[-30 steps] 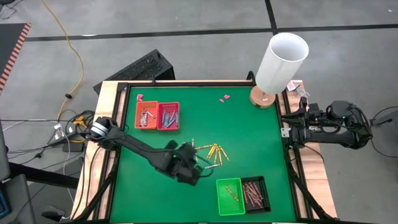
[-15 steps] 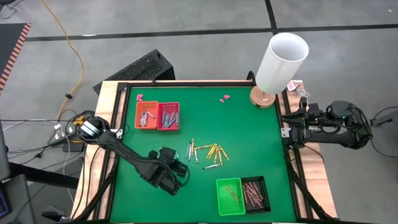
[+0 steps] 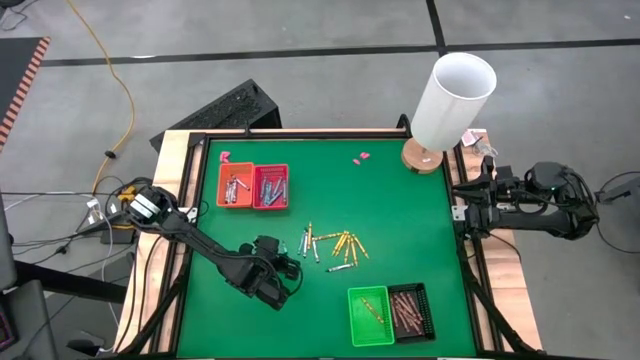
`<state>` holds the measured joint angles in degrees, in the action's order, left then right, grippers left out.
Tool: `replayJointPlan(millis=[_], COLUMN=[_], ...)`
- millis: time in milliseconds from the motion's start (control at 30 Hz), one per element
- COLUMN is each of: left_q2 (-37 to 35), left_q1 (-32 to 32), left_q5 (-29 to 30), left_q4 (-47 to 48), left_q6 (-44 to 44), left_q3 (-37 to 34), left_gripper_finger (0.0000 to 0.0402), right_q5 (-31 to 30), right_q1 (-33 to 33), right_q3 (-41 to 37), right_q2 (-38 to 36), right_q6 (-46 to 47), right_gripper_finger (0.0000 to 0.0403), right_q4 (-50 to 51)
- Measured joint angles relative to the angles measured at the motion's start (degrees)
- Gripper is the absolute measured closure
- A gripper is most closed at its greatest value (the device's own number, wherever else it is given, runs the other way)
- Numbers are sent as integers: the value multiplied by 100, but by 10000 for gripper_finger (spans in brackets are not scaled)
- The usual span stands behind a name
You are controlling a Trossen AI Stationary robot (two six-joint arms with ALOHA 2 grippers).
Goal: Sort crayons
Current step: Put the blue crayon into the red bin
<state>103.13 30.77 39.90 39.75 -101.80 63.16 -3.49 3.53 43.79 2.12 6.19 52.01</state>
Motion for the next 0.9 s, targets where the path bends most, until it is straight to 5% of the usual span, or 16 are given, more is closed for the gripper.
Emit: replayJointPlan(millis=[900], left_q2=[311], left_q1=[-296], left_q5=[-237], left_q4=[-482], left_q6=[421], left_q3=[-25], left_gripper_finger=[276], right_q5=[0], right_q1=[-2], right_q3=[0], right_q2=[2], right_q6=[0], right_gripper_finger=[335], right_q4=[1])
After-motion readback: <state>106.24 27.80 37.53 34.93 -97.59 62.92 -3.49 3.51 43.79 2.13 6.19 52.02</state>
